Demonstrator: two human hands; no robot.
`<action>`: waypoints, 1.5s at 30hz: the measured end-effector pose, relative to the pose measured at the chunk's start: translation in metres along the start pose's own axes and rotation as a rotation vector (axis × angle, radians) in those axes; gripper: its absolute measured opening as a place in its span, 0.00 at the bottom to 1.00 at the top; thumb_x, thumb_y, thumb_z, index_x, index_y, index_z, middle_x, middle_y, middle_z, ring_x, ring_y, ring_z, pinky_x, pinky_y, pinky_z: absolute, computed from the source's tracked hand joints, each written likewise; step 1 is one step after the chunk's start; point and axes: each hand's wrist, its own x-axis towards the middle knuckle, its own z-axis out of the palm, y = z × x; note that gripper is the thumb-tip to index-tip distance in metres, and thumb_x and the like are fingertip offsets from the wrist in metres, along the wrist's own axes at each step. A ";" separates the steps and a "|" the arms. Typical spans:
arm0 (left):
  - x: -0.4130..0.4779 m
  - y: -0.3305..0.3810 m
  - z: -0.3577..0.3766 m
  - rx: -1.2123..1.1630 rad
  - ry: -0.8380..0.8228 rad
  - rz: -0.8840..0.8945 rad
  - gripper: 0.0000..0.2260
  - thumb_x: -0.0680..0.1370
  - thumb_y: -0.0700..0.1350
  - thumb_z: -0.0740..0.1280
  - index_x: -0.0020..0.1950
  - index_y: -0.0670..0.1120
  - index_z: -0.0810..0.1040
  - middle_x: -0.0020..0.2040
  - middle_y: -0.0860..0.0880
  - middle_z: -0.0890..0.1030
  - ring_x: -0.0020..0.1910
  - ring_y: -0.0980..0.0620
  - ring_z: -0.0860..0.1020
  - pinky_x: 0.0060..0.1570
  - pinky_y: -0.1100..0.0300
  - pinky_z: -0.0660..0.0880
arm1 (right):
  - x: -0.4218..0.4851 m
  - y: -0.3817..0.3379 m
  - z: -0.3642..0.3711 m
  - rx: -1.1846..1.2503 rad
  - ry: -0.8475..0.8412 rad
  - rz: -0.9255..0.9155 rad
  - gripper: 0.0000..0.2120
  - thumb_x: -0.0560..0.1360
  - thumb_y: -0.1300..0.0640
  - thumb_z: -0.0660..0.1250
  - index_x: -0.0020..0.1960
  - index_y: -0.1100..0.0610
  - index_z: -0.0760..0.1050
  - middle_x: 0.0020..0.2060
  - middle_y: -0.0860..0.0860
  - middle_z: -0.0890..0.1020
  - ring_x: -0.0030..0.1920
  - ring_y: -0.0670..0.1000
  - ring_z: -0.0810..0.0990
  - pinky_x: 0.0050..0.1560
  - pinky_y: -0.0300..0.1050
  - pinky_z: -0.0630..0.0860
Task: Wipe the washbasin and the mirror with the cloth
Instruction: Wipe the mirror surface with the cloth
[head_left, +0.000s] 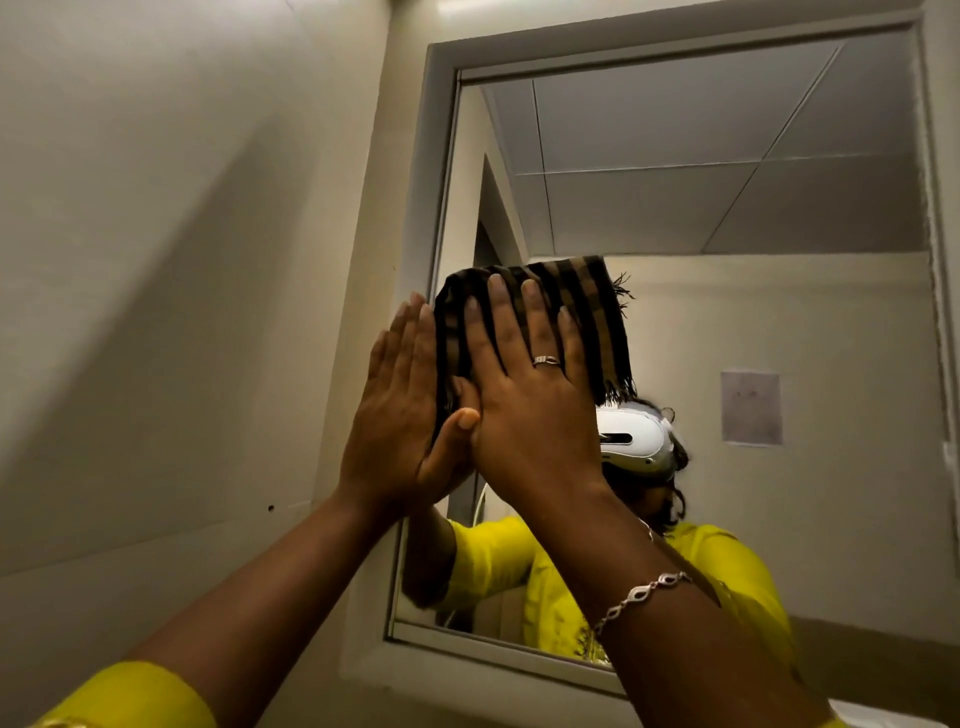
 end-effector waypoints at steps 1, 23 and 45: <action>0.000 0.000 0.000 0.016 -0.002 0.002 0.38 0.77 0.64 0.39 0.73 0.33 0.52 0.74 0.35 0.53 0.75 0.44 0.49 0.73 0.48 0.50 | -0.003 0.004 -0.002 0.010 -0.010 0.001 0.27 0.77 0.47 0.47 0.73 0.57 0.59 0.73 0.57 0.61 0.74 0.59 0.56 0.70 0.57 0.50; 0.003 0.009 -0.003 0.272 0.005 0.002 0.40 0.77 0.66 0.44 0.71 0.30 0.54 0.72 0.32 0.55 0.73 0.39 0.53 0.73 0.53 0.47 | -0.057 0.123 -0.059 -0.114 -0.061 0.051 0.27 0.78 0.47 0.49 0.74 0.55 0.57 0.74 0.55 0.58 0.75 0.56 0.53 0.72 0.54 0.51; -0.005 0.011 0.001 0.127 0.050 -0.043 0.40 0.77 0.66 0.43 0.71 0.30 0.52 0.72 0.32 0.55 0.72 0.40 0.53 0.72 0.50 0.53 | -0.083 0.149 -0.067 -0.249 -0.008 0.274 0.27 0.79 0.46 0.41 0.75 0.57 0.54 0.75 0.58 0.56 0.74 0.60 0.52 0.71 0.58 0.51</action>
